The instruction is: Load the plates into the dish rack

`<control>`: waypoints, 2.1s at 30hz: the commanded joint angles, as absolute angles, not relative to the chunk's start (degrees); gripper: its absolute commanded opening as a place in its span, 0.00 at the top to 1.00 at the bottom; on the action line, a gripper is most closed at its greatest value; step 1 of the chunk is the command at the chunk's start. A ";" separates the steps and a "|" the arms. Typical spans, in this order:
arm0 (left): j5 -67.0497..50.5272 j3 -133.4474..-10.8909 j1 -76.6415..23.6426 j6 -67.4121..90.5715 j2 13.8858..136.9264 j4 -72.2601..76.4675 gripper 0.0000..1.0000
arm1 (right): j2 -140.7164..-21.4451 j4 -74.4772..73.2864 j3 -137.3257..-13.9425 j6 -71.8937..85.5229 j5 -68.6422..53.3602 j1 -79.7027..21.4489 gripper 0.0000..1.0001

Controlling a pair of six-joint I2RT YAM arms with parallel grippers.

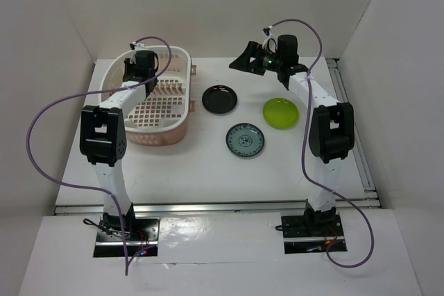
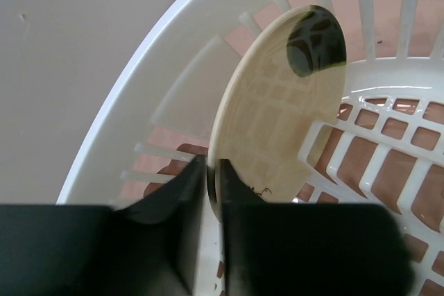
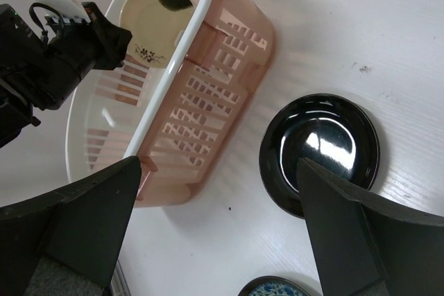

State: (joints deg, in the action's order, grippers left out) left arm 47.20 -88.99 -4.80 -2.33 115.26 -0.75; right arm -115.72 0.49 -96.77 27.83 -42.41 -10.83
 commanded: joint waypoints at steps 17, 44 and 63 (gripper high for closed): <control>43.61 -92.81 -4.39 -0.62 110.84 -2.29 0.21 | -116.02 3.16 -96.15 27.77 -41.05 -10.72 0.00; -23.54 -100.64 -4.92 19.51 87.37 -21.09 0.00 | -129.10 -4.57 -97.38 21.09 -37.17 -9.67 0.19; -28.21 -96.06 -4.92 23.99 83.32 -18.11 0.00 | -134.91 -0.53 -94.92 24.26 -39.11 -10.20 0.44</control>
State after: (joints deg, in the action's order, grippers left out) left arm -26.37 -96.36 -4.95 21.89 85.97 -21.39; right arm -133.67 -2.98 -95.42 24.21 -38.44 -9.98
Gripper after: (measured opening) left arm 1.000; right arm 0.566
